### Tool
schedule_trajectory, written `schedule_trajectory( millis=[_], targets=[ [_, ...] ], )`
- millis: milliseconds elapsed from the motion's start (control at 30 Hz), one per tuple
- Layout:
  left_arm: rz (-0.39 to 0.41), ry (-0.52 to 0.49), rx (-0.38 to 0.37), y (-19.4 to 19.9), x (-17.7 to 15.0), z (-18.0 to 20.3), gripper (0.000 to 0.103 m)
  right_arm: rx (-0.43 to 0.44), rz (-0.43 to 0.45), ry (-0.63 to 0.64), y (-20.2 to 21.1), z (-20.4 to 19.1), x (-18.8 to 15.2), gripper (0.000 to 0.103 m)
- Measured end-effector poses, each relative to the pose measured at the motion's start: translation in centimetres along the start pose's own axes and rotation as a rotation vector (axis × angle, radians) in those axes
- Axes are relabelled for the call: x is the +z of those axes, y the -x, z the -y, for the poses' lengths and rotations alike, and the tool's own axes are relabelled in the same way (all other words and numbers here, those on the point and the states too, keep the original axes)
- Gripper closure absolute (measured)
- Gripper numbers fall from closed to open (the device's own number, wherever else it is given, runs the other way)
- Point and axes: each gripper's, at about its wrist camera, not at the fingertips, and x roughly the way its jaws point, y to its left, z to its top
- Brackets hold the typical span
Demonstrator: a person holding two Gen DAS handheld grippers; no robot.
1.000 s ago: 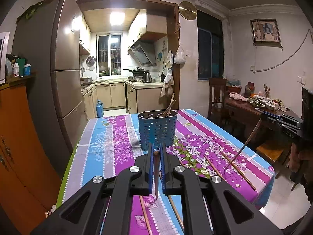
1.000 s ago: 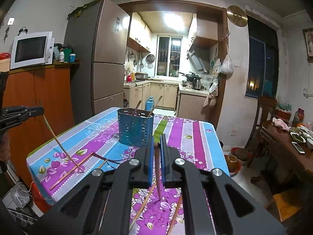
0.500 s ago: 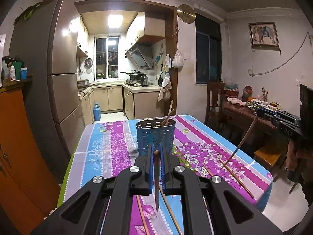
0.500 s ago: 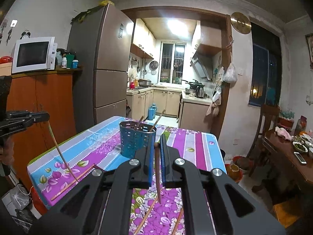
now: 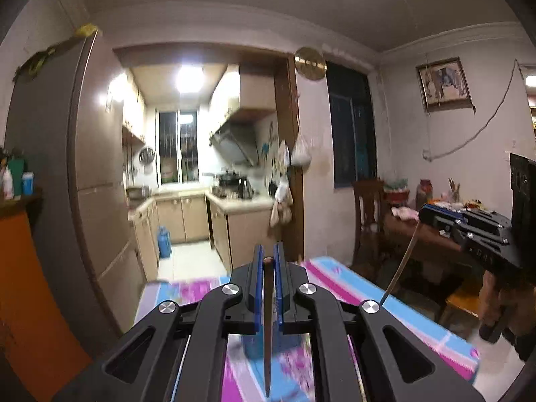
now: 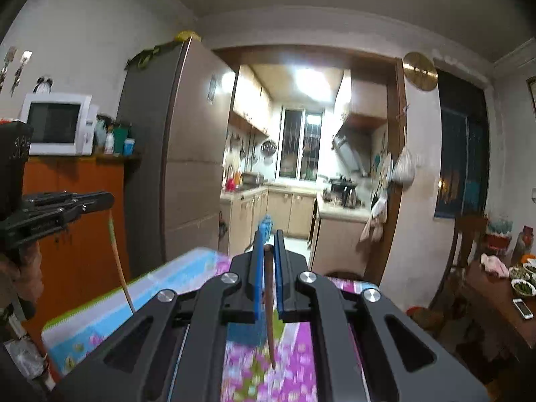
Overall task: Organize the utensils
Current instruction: 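Carry both chopsticks over the mesh holder and lower them inside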
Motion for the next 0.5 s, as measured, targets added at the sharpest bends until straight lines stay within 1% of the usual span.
schedule_trajectory(
  millis=[67, 167, 300, 433, 500],
  targets=[
    [0.034, -0.011, 0.013, -2.1, 1.4, 0.0, 0.095, -0.013, 0.024, -0.009, -2.2, 0.5, 1.3, 0.098],
    [0.078, -0.014, 0.032, -5.6, 3.2, -0.3, 0.095, -0.01, 0.041, -0.04, -5.1, 1.7, 2.5, 0.098],
    [0.119, 0.012, 0.037, -9.3, 4.7, -1.3, 0.095, 0.003, 0.053, -0.092, -8.4, 3.2, 3.2, 0.098],
    [0.131, 0.037, 0.027, -12.8, 4.2, -2.1, 0.095, 0.029, 0.032, -0.183, -12.3, 4.5, 2.0, 0.098],
    [0.118, 0.048, 0.022, -14.6, 3.3, -2.3, 0.095, 0.048, 0.02, -0.217, -13.5, 4.6, 1.2, 0.098]
  ],
)
